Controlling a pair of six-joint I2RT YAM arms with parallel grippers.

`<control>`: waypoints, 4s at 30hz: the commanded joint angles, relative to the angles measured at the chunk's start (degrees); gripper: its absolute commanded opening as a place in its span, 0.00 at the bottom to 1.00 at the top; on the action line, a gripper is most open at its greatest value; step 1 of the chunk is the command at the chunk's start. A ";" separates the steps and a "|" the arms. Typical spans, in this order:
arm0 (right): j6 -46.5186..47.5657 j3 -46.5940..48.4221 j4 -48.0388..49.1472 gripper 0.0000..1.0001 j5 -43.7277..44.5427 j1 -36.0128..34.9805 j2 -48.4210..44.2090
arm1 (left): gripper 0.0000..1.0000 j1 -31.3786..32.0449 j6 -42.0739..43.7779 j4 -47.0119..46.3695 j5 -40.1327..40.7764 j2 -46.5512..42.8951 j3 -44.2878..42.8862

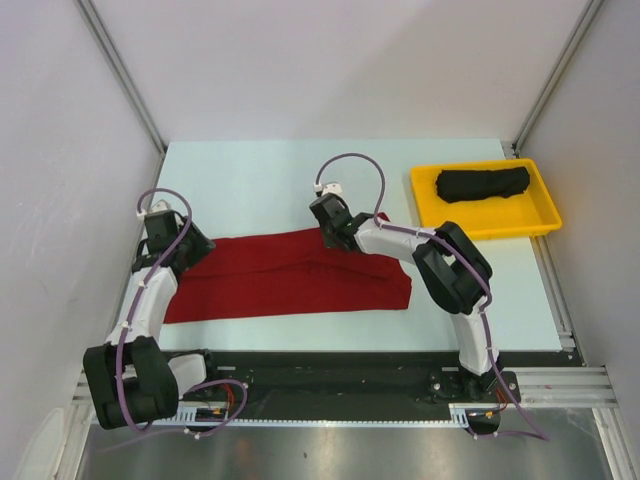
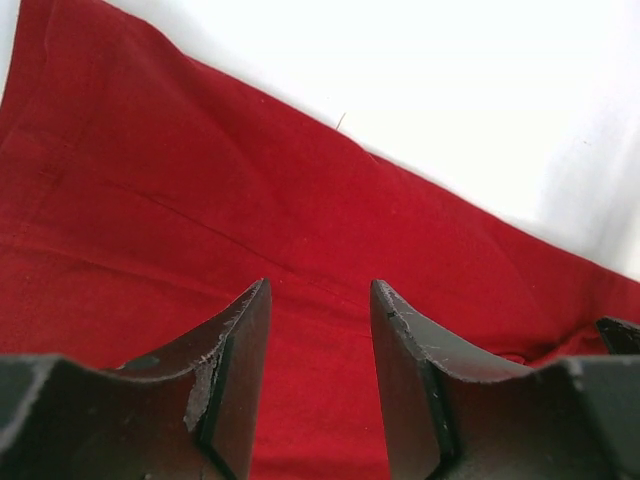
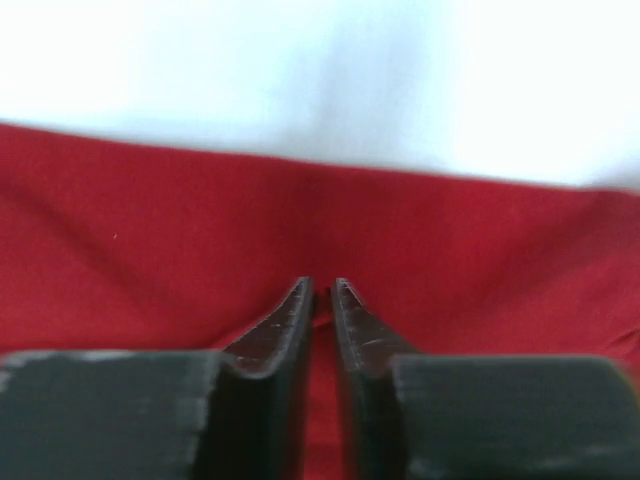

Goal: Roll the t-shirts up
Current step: Fold the T-shirt at the center of the board.

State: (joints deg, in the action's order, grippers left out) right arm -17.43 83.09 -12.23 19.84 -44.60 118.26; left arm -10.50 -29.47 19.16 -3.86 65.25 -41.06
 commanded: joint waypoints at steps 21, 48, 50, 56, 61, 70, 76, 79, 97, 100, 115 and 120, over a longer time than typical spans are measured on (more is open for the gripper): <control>-12.53 -2.75 -13.08 0.00 5.92 -10.42 -9.09 | 0.49 2.94 0.65 -2.19 -5.72 -3.55 2.38; -22.12 -25.51 -15.45 0.49 8.20 -9.04 -36.51 | 0.50 41.52 -4.01 -10.64 -3.19 9.36 2.57; -20.55 -26.48 -14.67 0.50 8.38 -5.60 -37.39 | 0.51 44.33 -4.01 -10.28 -1.86 10.50 0.82; -14.74 -28.77 1.31 0.50 -6.36 12.92 -35.74 | 0.50 45.83 -5.24 -9.85 0.34 13.41 -2.17; -14.91 -28.68 15.46 0.51 -17.98 20.33 -28.18 | 0.50 45.22 -4.28 -5.45 3.77 18.57 -9.90; -16.67 -28.77 25.59 0.48 -27.57 24.82 -18.68 | 0.50 40.21 -2.96 -3.34 2.73 28.52 -20.98; -17.29 -29.47 26.47 0.48 -28.45 24.39 -17.10 | 0.50 38.37 -2.34 -2.55 1.14 34.06 -24.77; -17.63 -30.18 26.56 0.48 -28.27 24.38 -16.57 | 0.49 37.75 -2.26 -2.20 0.96 35.99 -26.08; -17.99 -32.73 26.82 0.15 -26.35 23.51 -18.50 | 0.49 36.26 -1.64 -1.75 1.48 39.95 -28.46; -17.55 -32.73 24.45 0.04 -24.24 22.98 -20.95 | 0.49 36.08 -1.64 -1.75 1.48 39.95 -28.38; -17.20 -32.11 6.34 0.00 -12.98 19.37 -22.38 | 0.48 35.20 -0.94 -1.14 1.31 41.10 -29.43; -15.79 -29.57 7.66 0.06 -13.86 20.96 -18.15 | 0.50 35.20 0.20 -0.35 0.52 36.62 -28.91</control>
State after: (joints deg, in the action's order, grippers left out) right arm -35.18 50.50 -3.09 4.08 -24.97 97.82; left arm 25.06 -31.16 18.37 -2.02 106.50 -68.05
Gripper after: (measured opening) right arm 0.033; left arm 0.491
